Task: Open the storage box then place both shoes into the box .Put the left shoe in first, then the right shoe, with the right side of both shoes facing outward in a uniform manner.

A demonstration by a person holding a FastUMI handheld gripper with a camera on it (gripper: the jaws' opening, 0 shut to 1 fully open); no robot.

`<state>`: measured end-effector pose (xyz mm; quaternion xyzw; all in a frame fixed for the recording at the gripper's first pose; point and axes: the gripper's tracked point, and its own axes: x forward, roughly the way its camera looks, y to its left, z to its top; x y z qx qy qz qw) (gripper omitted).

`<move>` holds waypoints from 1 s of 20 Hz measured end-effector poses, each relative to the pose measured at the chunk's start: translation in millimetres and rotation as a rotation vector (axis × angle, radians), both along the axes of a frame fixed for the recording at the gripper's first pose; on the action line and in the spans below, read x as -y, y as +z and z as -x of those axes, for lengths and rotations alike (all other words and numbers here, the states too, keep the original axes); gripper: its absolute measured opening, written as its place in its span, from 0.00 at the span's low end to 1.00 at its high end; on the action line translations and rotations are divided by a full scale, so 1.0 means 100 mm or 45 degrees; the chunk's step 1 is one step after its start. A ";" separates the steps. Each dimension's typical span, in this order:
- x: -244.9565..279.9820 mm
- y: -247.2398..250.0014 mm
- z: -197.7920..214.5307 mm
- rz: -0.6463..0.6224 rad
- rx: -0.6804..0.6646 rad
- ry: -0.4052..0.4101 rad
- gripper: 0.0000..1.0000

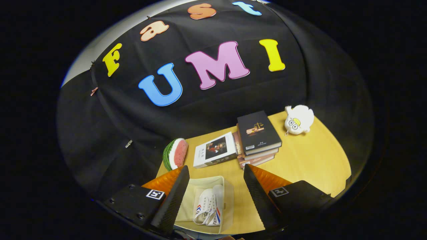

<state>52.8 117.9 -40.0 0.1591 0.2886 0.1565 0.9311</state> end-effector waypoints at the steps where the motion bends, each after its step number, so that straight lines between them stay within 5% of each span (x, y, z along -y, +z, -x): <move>1: 0.11 0.08 -0.07 0.035 0.052 -0.023 0.99; 8: 1.06 0.71 -0.47 0.307 0.463 -0.224 0.98; 12: 1.29 0.93 -0.53 0.299 0.587 -0.311 0.98; 20: 1.04 0.99 -0.32 0.196 0.690 -0.216 0.98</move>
